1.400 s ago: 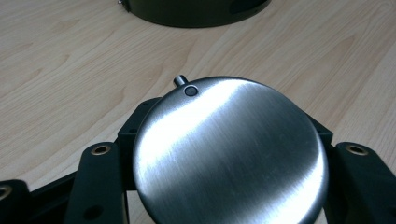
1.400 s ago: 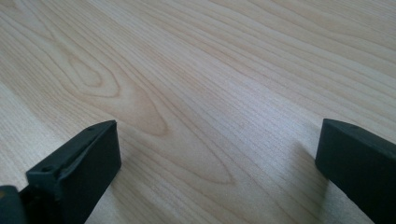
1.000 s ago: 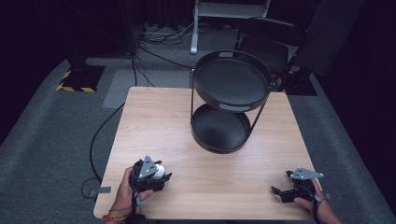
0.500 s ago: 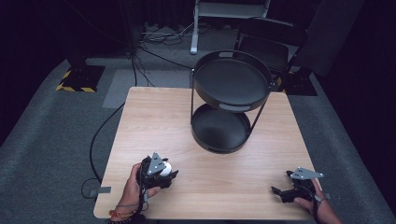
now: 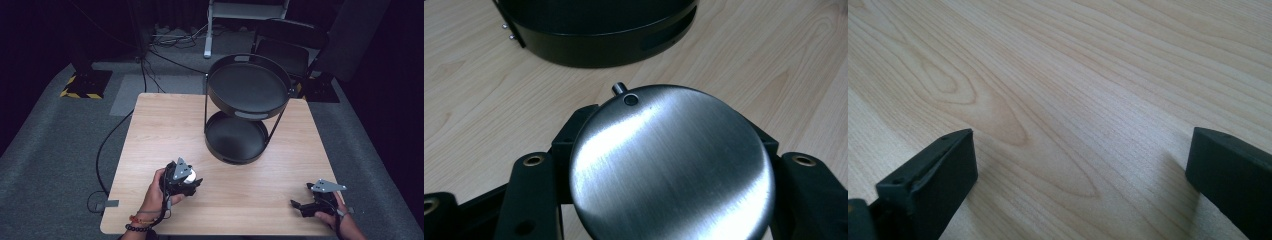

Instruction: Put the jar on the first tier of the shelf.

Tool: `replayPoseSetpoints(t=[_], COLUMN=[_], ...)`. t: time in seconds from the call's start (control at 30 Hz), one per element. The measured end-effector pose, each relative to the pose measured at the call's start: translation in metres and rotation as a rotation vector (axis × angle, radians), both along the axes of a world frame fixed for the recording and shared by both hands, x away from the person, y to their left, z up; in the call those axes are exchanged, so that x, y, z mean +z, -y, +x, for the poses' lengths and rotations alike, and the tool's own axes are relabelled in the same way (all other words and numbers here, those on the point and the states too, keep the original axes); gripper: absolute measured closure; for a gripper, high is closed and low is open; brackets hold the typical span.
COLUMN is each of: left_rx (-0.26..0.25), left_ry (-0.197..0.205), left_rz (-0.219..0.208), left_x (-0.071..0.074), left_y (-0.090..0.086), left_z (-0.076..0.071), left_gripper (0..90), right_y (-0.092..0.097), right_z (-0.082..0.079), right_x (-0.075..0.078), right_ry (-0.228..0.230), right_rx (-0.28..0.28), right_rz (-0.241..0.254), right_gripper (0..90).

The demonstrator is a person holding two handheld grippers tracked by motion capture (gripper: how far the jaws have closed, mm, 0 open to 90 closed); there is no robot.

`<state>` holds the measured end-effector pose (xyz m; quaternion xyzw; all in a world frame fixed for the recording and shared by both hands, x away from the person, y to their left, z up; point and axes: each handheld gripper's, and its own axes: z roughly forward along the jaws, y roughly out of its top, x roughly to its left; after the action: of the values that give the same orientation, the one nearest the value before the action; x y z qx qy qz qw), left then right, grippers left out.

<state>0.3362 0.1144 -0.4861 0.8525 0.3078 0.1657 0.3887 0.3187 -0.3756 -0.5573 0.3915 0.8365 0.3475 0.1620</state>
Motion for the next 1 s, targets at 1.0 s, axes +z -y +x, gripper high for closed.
replayPoseSetpoints(t=[1.0], left_rx=[-0.099], left_ry=[0.021], left_rz=[0.001], left_x=[0.018], left_y=[0.062], left_z=[0.027], left_gripper=[39.0], right_y=[0.000], right_z=[0.000], right_x=[0.000], right_ry=[0.000], right_rx=[0.000], right_rz=[0.000], right_gripper=[0.0])
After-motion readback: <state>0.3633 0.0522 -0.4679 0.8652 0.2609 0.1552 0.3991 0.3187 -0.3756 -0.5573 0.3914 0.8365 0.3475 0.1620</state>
